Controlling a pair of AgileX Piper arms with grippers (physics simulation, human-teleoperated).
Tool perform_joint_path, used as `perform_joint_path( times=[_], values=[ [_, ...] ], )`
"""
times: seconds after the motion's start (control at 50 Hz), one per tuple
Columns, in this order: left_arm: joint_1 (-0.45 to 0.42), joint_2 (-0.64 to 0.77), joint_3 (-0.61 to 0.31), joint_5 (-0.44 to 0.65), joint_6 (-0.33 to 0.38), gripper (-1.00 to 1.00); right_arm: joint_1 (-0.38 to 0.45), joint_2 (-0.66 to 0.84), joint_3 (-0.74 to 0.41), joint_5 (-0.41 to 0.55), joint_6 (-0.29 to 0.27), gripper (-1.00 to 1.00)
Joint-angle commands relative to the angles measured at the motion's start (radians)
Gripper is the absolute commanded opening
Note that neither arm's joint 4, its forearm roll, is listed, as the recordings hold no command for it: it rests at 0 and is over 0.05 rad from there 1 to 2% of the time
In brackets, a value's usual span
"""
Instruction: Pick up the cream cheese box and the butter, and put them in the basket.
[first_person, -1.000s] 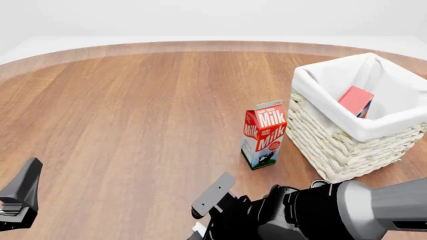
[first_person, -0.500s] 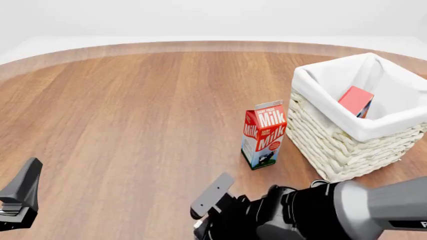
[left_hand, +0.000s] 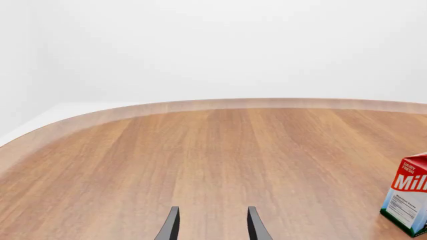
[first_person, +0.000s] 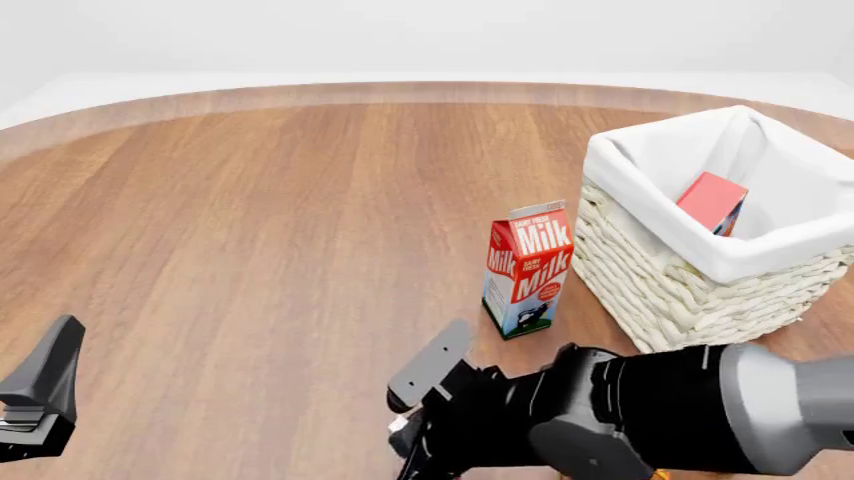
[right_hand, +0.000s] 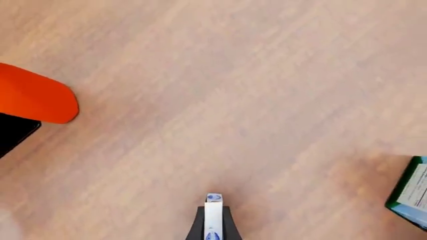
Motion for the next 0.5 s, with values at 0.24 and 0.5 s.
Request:
perform_joint_path(
  times=[0.24, 0.5],
  values=[
    [0.0, 0.0, 0.0, 0.0, 0.0, 1.0, -0.015, -0.183, -0.168, 0.16, -0.079, -1.0],
    [0.0, 0.0, 0.0, 0.0, 0.0, 1.0, -0.087, -0.348, -0.24, 0.25, -0.14, -1.0]
  ],
)
